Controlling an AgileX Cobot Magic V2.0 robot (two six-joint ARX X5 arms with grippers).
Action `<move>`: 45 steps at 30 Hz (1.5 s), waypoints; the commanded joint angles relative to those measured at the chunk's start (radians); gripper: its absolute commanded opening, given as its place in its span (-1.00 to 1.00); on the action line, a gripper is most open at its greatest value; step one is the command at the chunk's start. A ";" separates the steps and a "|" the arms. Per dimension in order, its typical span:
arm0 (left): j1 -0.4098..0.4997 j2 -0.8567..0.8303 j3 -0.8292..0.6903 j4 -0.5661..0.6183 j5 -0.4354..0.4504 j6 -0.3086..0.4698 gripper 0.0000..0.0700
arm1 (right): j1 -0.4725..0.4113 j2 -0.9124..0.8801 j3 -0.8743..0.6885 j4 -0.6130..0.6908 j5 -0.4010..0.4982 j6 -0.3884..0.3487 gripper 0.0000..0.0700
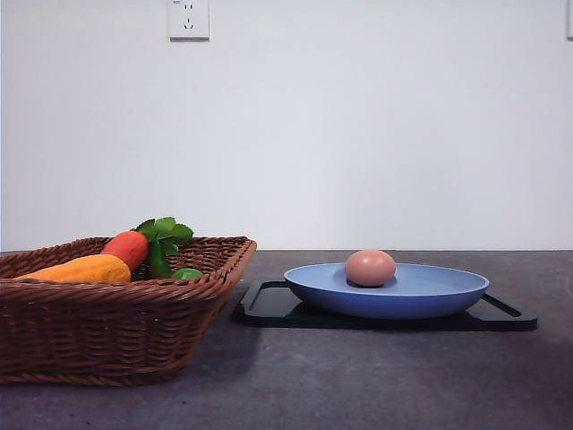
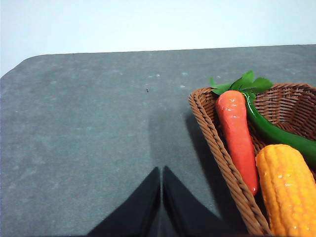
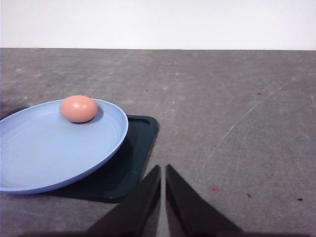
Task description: Transfer egg from basket to plate and serve
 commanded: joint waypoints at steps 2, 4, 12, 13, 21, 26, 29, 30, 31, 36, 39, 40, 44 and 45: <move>0.002 -0.002 -0.028 0.016 -0.003 -0.004 -1.00 | 0.000 -0.002 -0.006 0.001 0.004 0.014 -1.00; 0.002 -0.002 -0.028 0.016 -0.003 -0.004 -1.00 | 0.000 -0.002 -0.006 0.001 0.004 0.014 -1.00; 0.002 -0.002 -0.028 0.016 -0.003 -0.004 -1.00 | 0.000 -0.002 -0.006 0.001 0.004 0.014 -1.00; 0.002 -0.002 -0.028 0.016 -0.003 -0.004 -1.00 | 0.000 -0.002 -0.006 0.001 0.004 0.014 -1.00; 0.002 -0.002 -0.028 0.016 -0.002 -0.004 -1.00 | 0.000 -0.002 -0.006 0.001 0.004 0.014 -1.00; 0.002 -0.002 -0.028 0.016 -0.003 -0.004 -1.00 | 0.000 -0.002 -0.006 0.001 0.004 0.014 -1.00; 0.002 -0.002 -0.028 0.016 -0.003 -0.004 -1.00 | 0.000 -0.002 -0.006 0.001 0.004 0.014 -1.00; 0.002 -0.002 -0.028 0.016 -0.003 -0.004 -1.00 | 0.000 -0.002 -0.006 0.001 0.004 0.014 -1.00; 0.002 -0.002 -0.028 0.016 -0.003 -0.004 -1.00 | 0.000 -0.002 -0.006 0.001 0.004 0.014 -1.00; 0.002 -0.002 -0.028 0.016 -0.003 -0.004 -1.00 | 0.000 -0.002 -0.006 0.001 0.004 0.014 -1.00; 0.002 -0.002 -0.028 0.016 -0.003 -0.004 -1.00 | 0.000 -0.002 -0.006 0.001 0.004 0.014 -1.00; 0.002 -0.002 -0.028 0.016 -0.003 -0.004 -1.00 | 0.000 -0.002 -0.006 0.001 0.004 0.014 -1.00; 0.002 -0.002 -0.028 0.016 -0.003 -0.004 -1.00 | 0.000 -0.002 -0.006 0.001 0.004 0.014 -1.00; 0.002 -0.002 -0.028 0.016 -0.003 -0.004 -1.00 | 0.000 -0.002 -0.006 0.001 0.004 0.014 -1.00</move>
